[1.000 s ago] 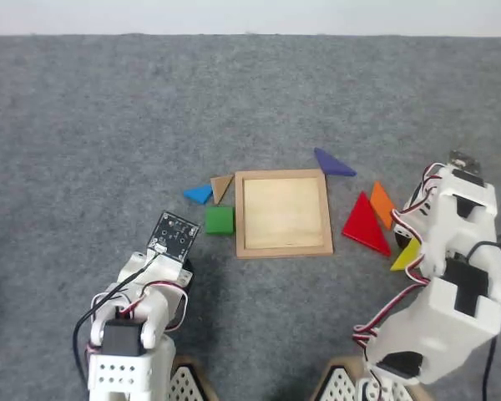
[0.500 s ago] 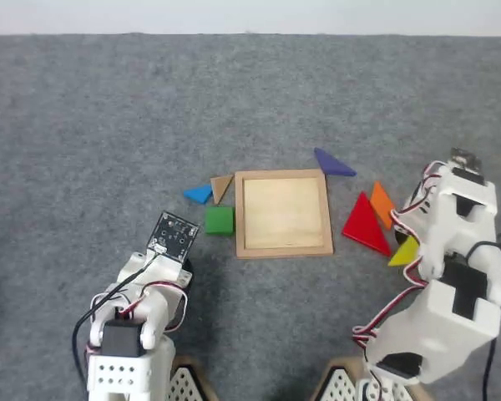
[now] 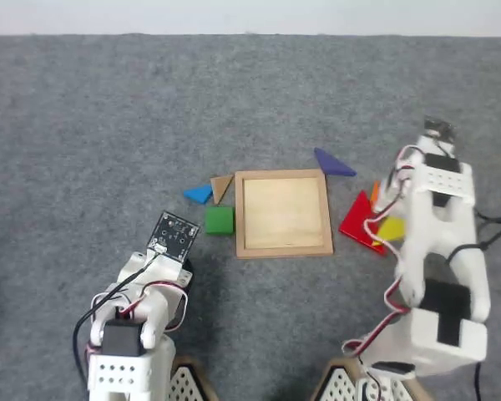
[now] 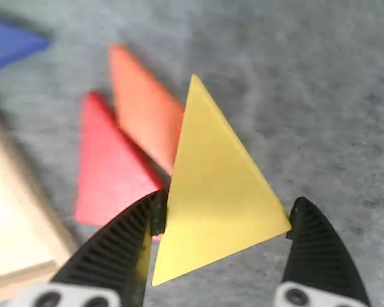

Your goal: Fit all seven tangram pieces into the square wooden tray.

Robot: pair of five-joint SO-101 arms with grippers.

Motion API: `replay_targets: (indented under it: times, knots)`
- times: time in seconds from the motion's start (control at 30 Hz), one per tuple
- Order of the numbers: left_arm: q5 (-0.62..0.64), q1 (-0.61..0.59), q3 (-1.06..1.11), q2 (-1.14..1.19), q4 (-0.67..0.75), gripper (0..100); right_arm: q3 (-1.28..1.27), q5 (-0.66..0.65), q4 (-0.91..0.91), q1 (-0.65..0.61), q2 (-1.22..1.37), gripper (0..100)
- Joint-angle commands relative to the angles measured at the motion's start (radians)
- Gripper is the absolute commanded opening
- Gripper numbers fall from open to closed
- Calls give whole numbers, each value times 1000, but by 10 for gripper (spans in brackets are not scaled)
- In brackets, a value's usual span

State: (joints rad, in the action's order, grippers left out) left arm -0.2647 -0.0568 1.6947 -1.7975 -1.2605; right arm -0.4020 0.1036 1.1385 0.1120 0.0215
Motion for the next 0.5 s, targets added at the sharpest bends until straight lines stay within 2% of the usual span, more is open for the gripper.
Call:
replay_targets:
  times: [0.0,0.23,0.47]
  knots:
    - [2,-6,-12,-15,-6,137,48,5,8,-127,-91,223]
    - [2,-6,-12,-15,-6,137,167,38,8,-415,-36,223]
    - [2,-6,-12,-15,-6,137,414,55,116,-567,168,223]
